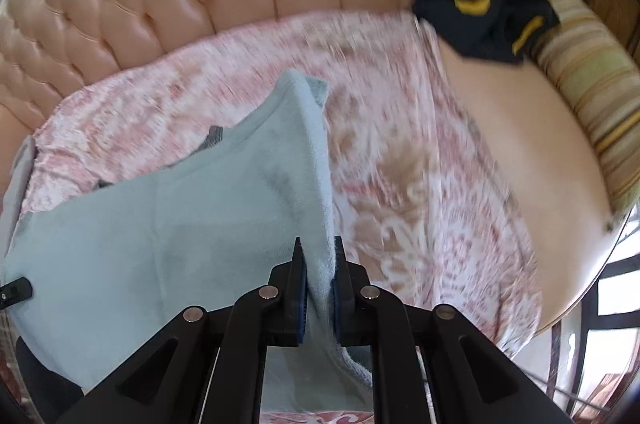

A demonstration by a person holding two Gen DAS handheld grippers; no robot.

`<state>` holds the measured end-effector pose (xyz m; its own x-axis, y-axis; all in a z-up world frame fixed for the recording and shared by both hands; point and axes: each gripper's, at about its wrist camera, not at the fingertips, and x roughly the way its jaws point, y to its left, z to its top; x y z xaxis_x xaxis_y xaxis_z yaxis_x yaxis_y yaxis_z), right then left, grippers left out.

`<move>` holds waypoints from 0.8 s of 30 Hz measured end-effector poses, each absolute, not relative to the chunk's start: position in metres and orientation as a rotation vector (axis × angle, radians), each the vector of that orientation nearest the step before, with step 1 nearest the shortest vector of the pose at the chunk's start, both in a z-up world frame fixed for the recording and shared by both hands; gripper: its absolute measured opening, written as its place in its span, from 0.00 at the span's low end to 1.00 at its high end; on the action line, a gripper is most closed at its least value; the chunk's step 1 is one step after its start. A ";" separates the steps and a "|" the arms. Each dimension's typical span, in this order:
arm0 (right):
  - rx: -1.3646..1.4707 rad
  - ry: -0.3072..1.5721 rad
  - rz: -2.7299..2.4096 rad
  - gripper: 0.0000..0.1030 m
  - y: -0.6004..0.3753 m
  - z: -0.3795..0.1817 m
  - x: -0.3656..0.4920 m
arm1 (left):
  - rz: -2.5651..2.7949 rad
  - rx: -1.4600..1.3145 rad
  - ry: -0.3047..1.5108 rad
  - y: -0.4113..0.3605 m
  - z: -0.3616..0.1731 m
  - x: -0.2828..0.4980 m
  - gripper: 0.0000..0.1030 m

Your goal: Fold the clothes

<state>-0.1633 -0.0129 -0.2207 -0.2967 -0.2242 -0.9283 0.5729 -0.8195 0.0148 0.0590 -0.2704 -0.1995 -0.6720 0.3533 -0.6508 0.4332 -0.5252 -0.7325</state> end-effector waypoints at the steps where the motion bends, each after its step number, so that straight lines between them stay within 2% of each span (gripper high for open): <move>1: 1.441 0.451 -2.146 0.09 -0.017 -0.215 -0.163 | -2.401 1.222 1.511 -0.273 -0.194 0.064 0.10; 10: 1.290 0.611 -2.102 0.09 -0.128 -0.159 -0.153 | -2.362 0.930 1.514 -0.338 -0.144 0.136 0.10; 20: 1.063 0.741 -1.876 0.09 -0.396 -0.101 -0.080 | -2.163 0.587 1.413 -0.461 -0.094 0.261 0.09; 24: 0.972 0.793 -1.779 0.09 -0.504 -0.085 -0.030 | -2.038 0.452 1.398 -0.498 -0.097 0.317 0.10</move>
